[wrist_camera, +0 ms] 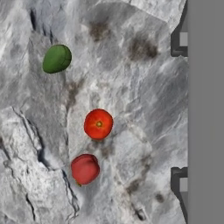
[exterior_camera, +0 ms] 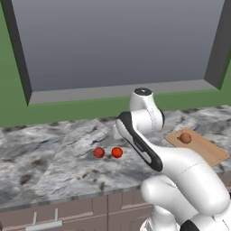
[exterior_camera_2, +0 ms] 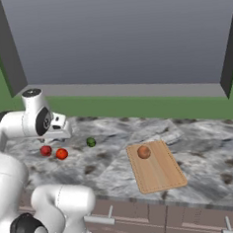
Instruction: Place the avocado, onion, tomato, and bell pepper on the cutting board.
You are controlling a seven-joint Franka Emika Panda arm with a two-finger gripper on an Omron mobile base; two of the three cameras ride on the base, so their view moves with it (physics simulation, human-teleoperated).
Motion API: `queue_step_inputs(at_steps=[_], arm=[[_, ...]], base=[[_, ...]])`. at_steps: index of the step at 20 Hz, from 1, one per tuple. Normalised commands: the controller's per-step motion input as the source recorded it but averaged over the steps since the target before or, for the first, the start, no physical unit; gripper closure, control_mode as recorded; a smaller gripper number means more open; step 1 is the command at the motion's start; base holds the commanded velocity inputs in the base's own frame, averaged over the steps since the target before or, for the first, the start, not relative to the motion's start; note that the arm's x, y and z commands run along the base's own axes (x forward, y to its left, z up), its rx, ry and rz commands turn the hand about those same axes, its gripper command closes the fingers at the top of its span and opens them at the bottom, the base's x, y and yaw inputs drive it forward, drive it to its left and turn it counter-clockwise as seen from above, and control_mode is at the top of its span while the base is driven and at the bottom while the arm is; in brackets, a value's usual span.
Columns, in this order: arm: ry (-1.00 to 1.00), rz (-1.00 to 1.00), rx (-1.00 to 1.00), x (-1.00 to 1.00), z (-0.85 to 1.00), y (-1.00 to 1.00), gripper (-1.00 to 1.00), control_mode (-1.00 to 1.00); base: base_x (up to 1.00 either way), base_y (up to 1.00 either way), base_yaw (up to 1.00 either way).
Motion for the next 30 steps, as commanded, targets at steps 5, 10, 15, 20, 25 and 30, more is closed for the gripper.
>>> queue_step_inputs(at_steps=[5, 10, 15, 20, 25, 30], arm=[[0.0, 0.0, 0.0, 0.08, -0.19, 0.15, -1.0, -1.0], [0.02, 0.0, 0.0, 0.29, -0.15, 0.2, -1.0, -1.0], [0.03, 0.0, 0.0, 0.39, -0.15, 0.08, -1.0, -1.0], [0.06, 0.0, 0.0, 0.31, -0.27, 0.0, -1.0, -1.0], [0.06, 0.0, 0.01, 0.25, -0.25, 0.03, -1.0, -1.0], [0.04, 0.0, 0.0, 0.14, -0.22, 0.06, -1.0, -1.0]], base=[[0.0, 0.0, 0.0], [0.0, 0.0, 0.0], [0.0, 0.0, 0.0], [0.0, 0.0, 0.0], [0.0, 0.0, 0.0], [0.0, 0.0, 0.0]])
